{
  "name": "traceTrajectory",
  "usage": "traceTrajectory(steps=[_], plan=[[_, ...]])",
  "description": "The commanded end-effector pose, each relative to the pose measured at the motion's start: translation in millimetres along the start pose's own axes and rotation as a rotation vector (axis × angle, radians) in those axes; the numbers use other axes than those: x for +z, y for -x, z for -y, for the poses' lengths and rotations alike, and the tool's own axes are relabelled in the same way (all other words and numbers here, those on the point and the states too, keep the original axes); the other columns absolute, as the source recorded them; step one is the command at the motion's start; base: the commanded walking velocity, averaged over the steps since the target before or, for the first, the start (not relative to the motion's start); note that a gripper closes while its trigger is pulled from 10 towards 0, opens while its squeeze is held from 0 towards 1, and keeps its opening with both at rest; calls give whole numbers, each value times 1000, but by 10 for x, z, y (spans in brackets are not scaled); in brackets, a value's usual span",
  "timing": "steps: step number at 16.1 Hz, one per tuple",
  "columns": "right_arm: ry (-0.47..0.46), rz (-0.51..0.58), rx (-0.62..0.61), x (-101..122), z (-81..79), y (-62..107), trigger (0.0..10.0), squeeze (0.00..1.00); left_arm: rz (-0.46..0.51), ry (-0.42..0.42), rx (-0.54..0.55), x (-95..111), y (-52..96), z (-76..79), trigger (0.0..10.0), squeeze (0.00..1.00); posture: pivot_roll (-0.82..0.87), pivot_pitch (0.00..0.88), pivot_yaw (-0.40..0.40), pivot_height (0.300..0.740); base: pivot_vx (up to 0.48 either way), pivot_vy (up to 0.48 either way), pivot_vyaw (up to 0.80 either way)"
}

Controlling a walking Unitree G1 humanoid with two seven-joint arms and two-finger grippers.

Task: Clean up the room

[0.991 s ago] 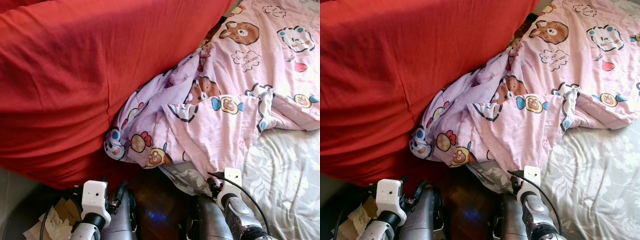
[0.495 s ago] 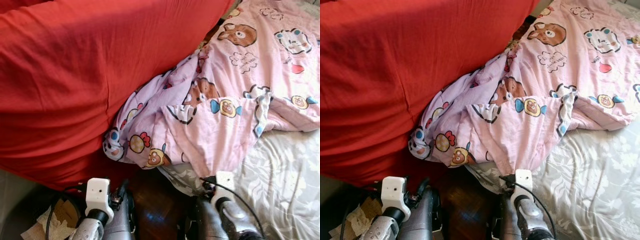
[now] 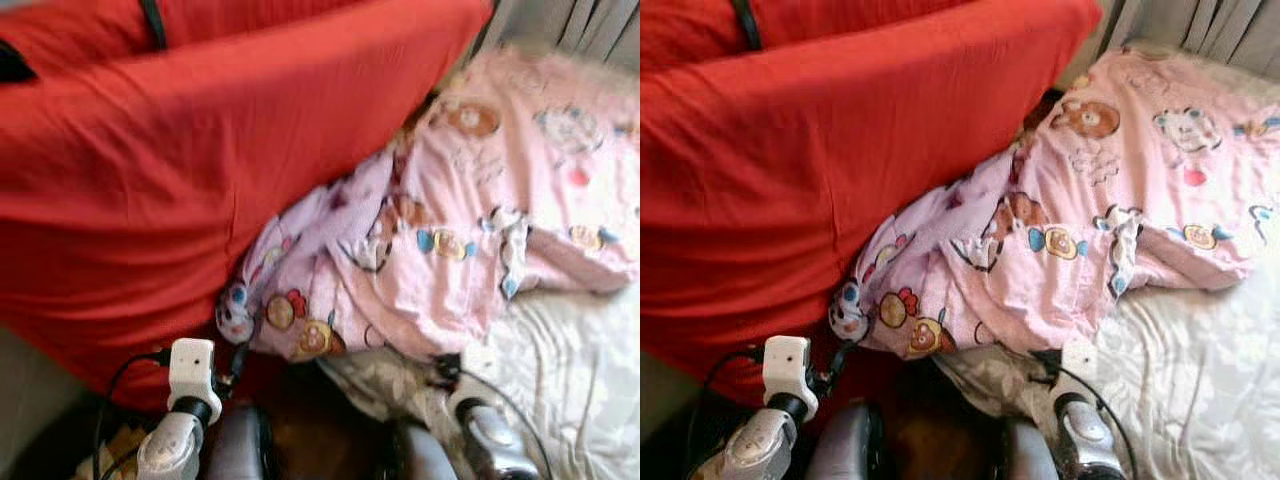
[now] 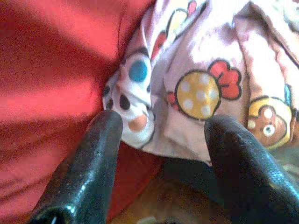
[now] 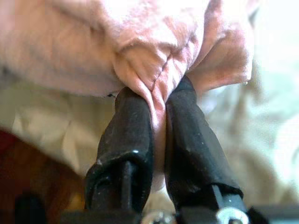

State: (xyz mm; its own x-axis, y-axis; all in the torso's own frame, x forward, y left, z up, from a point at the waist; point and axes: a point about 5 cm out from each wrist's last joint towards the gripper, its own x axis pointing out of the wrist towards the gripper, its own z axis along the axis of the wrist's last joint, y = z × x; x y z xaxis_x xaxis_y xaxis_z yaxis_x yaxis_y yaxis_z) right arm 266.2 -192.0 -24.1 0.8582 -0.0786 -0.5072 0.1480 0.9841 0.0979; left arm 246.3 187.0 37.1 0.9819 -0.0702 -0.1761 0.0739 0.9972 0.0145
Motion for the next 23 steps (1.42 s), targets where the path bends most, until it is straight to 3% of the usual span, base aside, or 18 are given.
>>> traceTrajectory(steps=[1,5,6,8,10,12,14,15,18,23], plan=[[-21,6,-23,-37,39,25,0,0,-26,8,9,-78,14,-43,10000,0,81,19,-23,624,0,0,0],[-58,18,-9,-152,3,86,0,0,-101,37,37,-285,-18,-101,10000,0,67,0,-13,624,0,0,0],[-63,19,17,-187,-51,101,10000,0,-142,49,50,-386,4,-120,10000,0,65,0,-12,624,0,0,0],[-75,29,11,-200,-78,110,10000,0,-252,134,109,-609,45,-185,10000,0,52,0,-10,629,0,0,0],[-70,31,4,-181,-87,99,10000,0,-322,142,126,-714,71,-219,10000,0,48,0,-8,643,0,0,0],[-60,51,18,-111,-114,72,10000,0,-446,145,138,-925,210,-249,10000,0,44,0,-12,668,0,0,0],[-55,48,9,-115,-95,74,10000,0,-464,148,162,-969,251,-276,10000,0,48,0,-14,682,0,0,0],[-52,47,-7,-125,-63,81,10000,0,-518,177,202,-1055,312,-294,10000,0,55,0,-18,697,0,0,0],[-46,49,-26,-141,-16,96,10000,0,-578,153,208,-1156,409,-287,10000,0,48,0,-17,736,0,0,0],[-50,55,-24,-150,1,106,10000,0,-656,169,250,-1294,576,-290,10000,0,51,0,-20,740,0,0,0]])
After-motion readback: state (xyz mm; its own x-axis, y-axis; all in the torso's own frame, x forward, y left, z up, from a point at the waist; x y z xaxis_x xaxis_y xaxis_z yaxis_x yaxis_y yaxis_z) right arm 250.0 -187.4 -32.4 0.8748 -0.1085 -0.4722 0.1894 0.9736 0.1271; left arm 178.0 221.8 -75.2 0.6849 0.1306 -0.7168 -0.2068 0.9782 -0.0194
